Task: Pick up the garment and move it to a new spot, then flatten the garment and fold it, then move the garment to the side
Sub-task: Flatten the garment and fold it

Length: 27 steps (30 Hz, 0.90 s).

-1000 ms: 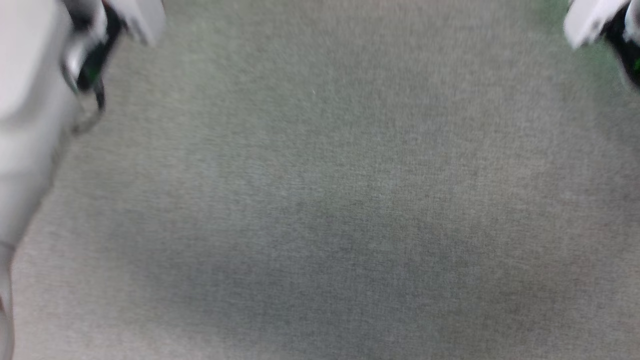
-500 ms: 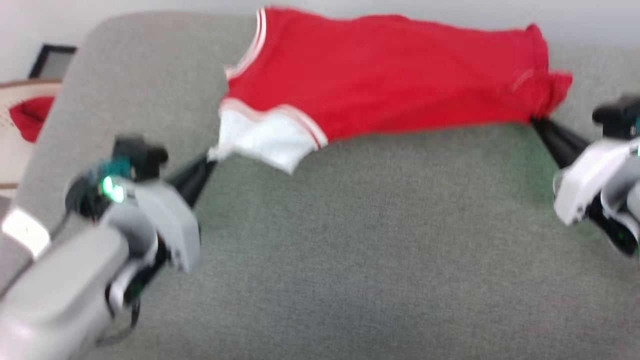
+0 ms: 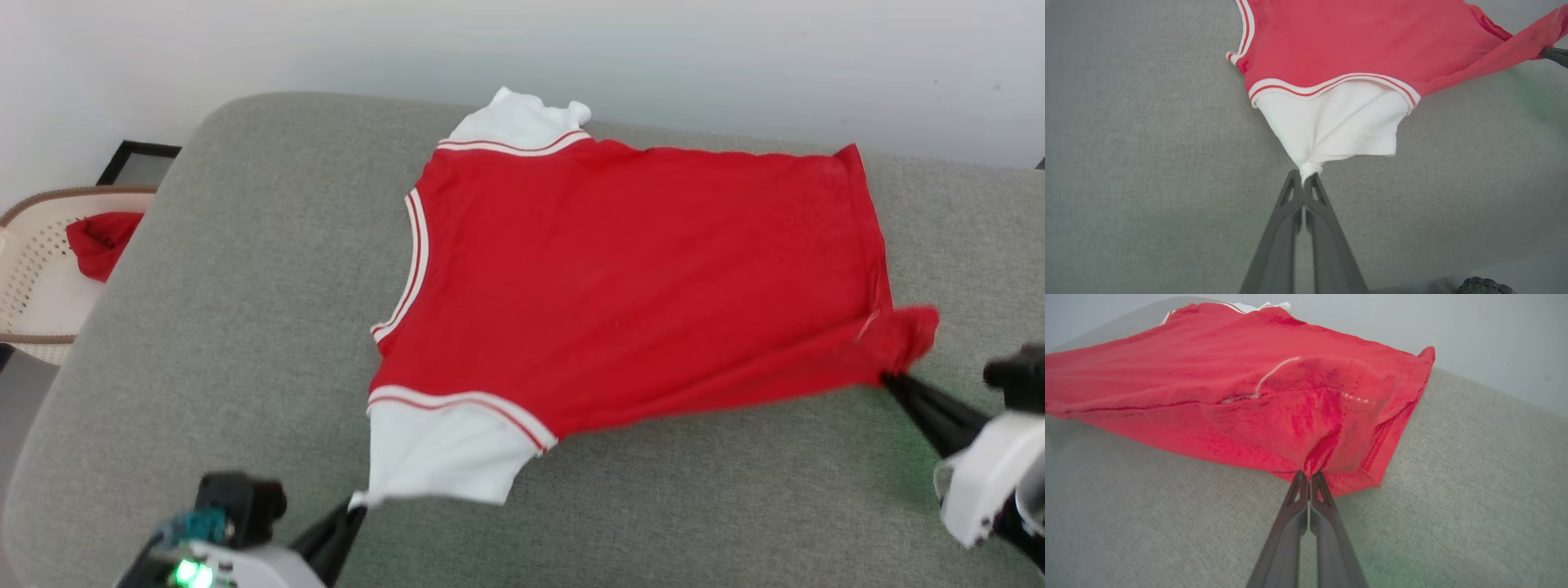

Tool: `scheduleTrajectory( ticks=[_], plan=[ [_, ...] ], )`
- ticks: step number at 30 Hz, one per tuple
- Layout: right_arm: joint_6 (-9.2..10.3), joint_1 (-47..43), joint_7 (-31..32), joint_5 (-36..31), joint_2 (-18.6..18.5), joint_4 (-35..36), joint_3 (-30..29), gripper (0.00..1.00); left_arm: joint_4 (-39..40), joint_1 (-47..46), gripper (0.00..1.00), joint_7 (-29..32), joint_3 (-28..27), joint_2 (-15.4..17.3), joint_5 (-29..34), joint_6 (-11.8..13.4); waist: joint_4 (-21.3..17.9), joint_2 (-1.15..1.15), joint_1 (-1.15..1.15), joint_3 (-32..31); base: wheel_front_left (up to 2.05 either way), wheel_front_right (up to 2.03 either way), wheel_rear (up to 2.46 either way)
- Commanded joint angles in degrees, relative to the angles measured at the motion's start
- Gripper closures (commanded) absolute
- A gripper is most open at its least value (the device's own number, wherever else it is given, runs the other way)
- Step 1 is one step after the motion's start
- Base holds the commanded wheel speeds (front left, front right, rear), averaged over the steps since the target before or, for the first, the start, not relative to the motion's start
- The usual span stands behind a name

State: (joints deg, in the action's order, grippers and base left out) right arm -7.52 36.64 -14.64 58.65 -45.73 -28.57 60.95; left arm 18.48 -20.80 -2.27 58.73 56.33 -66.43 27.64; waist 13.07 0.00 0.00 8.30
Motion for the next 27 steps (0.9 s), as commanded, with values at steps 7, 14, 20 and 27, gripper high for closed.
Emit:
scheduleTrajectory(
  ticks=[7, 14, 20, 27],
  plan=[
    [0.06, -9.9, -0.5, -2.7, -3.2, 5.5, -6.8, 1.0, 6.3, 8.8, 1.0, -3.5, -0.3, 1.3, -3.8, 7.8, -0.5, 0.0, 0.0, 0.8, 0.0, 0.0, 0.0],
    [0.06, -22.8, -0.6, -6.2, -2.5, 11.0, -18.8, 1.0, 11.7, 14.2, 1.0, -7.6, -2.2, 4.4, -5.3, 14.0, -1.5, 0.0, 0.0, 2.2, 0.0, 0.0, 0.0],
    [0.06, -28.9, -0.3, -10.6, 0.3, 15.1, -26.6, 1.0, 15.4, 9.6, 1.0, -6.6, -4.5, 11.3, -0.8, 16.5, -3.5, 0.0, 0.0, 3.5, 0.0, 0.0, 0.0],
    [0.06, -27.7, 5.7, -14.4, 4.7, 19.6, -34.3, 1.0, 13.7, -2.4, 1.0, 0.4, -6.4, 15.3, 6.4, 11.1, -6.1, 0.0, 0.0, 5.2, 0.0, 0.0, 0.0]
  ],
)
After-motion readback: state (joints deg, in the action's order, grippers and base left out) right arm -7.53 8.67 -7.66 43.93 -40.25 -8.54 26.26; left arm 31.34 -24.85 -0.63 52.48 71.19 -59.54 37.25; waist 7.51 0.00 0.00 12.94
